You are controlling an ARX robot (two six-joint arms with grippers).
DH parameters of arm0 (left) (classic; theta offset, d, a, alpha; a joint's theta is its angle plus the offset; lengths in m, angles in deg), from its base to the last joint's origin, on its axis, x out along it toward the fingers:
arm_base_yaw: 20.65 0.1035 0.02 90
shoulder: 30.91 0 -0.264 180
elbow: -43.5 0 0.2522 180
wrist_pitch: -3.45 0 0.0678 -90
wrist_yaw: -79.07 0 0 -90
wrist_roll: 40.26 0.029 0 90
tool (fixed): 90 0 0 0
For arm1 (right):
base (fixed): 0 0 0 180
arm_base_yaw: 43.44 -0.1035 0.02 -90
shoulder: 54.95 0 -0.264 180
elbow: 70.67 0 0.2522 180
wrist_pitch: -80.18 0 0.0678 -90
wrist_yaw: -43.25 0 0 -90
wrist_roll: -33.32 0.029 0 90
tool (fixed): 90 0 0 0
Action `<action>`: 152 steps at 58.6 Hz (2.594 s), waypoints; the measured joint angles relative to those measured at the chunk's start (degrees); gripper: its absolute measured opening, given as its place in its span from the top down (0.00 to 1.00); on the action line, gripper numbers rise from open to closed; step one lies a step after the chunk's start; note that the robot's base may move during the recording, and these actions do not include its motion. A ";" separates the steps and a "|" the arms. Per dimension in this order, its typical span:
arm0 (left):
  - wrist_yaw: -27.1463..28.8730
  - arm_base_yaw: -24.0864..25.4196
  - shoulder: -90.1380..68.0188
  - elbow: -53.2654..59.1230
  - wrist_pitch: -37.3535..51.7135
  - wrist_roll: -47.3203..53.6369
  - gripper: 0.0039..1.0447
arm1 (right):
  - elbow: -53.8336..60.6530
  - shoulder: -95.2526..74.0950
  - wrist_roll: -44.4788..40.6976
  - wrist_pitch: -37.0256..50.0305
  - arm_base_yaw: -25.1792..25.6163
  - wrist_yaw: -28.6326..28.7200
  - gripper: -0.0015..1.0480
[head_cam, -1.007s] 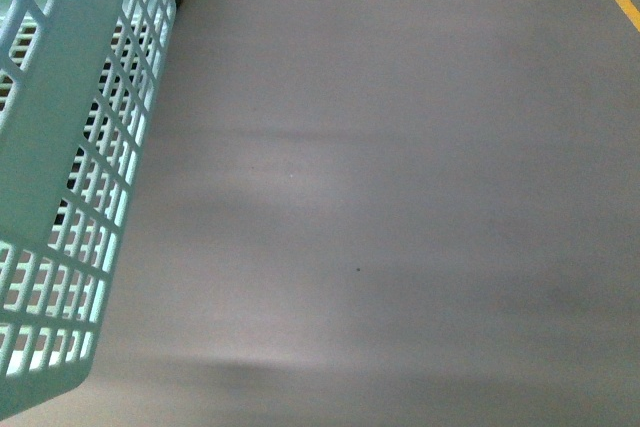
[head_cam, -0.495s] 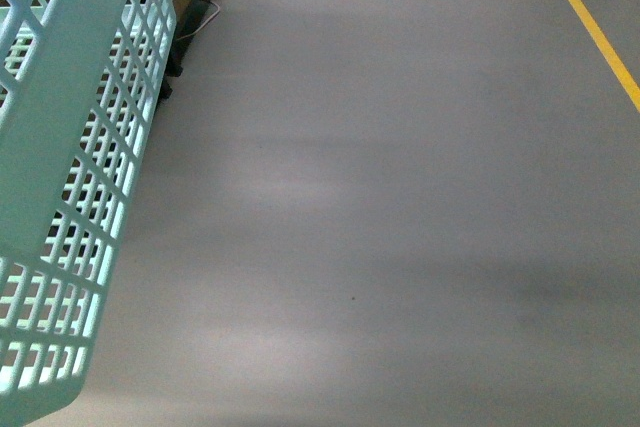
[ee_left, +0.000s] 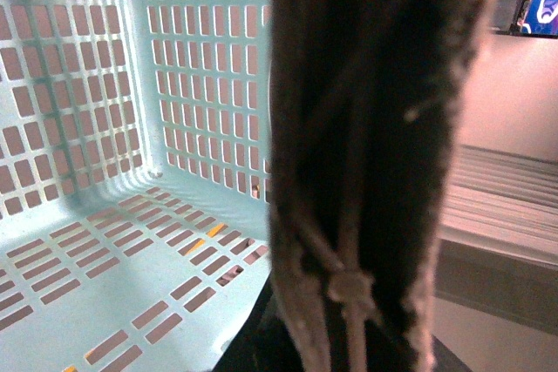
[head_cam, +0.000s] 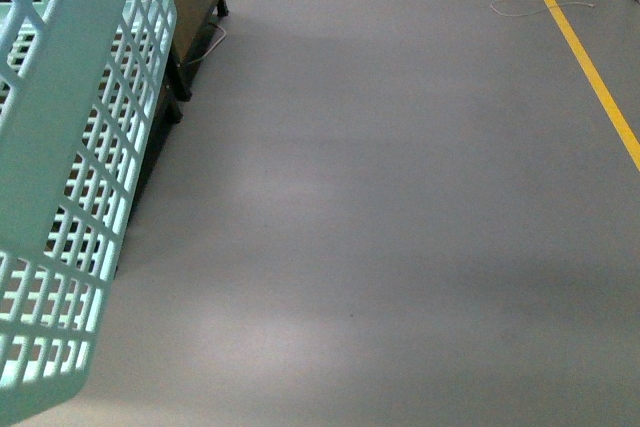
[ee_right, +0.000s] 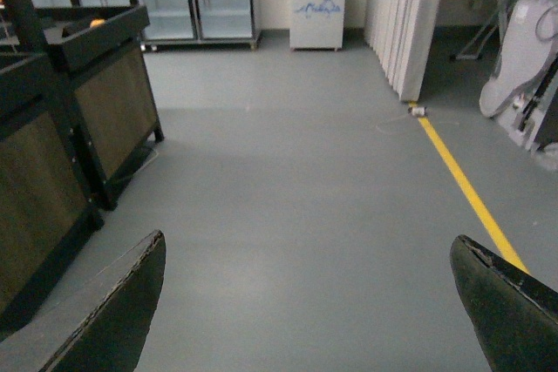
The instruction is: Pick lemon and mango into basket
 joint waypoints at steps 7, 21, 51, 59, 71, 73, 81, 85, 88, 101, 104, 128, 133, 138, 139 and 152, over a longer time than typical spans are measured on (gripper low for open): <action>0.00 0.00 -0.02 0.00 0.00 0.00 0.95 | 0.00 0.00 0.00 0.00 0.02 0.00 0.08; 0.00 0.00 0.02 0.00 0.00 0.00 0.95 | 0.00 0.00 0.00 0.02 0.02 0.00 0.08; -0.07 -0.20 0.04 0.00 0.00 -0.37 0.95 | 0.00 -0.02 0.00 0.00 0.00 -0.17 0.08; 0.20 -0.07 -0.07 0.00 0.00 -0.07 0.95 | 0.00 0.02 0.00 0.02 0.00 -0.17 0.08; -0.07 -0.09 -0.07 0.00 -0.02 -0.07 0.95 | 0.00 -0.04 -0.02 0.02 0.00 -0.04 0.08; -0.09 -0.09 -0.09 0.00 -0.02 -0.07 0.95 | 0.00 -0.02 0.00 0.04 0.00 -0.07 0.08; 0.00 -0.04 -0.09 0.00 0.00 -0.07 0.95 | 0.02 -0.02 0.00 0.07 0.00 0.00 0.08; 0.15 -0.04 -0.07 0.00 -0.02 0.04 0.95 | 0.02 0.04 0.00 0.00 0.00 0.04 0.08; 0.13 -0.04 -0.07 0.00 -0.02 0.04 0.95 | 0.02 0.04 0.00 0.00 0.00 0.02 0.08; 0.00 -0.04 -0.09 0.00 -0.02 0.00 0.95 | 0.02 0.00 0.00 0.02 0.00 0.00 0.08; 0.02 -0.04 -0.07 0.00 -0.02 0.00 0.95 | 0.02 0.07 0.00 0.02 -0.02 0.00 0.08; -0.02 -0.04 -0.07 0.00 -0.02 0.00 0.95 | 0.02 0.04 0.00 -0.02 0.00 0.00 0.08; 0.07 -0.04 -0.07 0.00 -0.02 0.00 0.95 | 0.02 0.07 0.00 0.02 -0.02 0.04 0.08; 0.04 -0.04 -0.07 0.00 -0.04 0.00 0.95 | 0.02 0.07 0.00 0.04 0.00 -0.04 0.08; 0.04 -0.04 -0.02 0.00 -0.02 0.00 0.95 | 0.02 0.11 0.00 0.02 0.00 -0.07 0.08; -0.02 -0.04 -0.02 0.00 0.00 -0.04 0.95 | 0.04 0.04 0.00 0.00 0.00 -0.13 0.08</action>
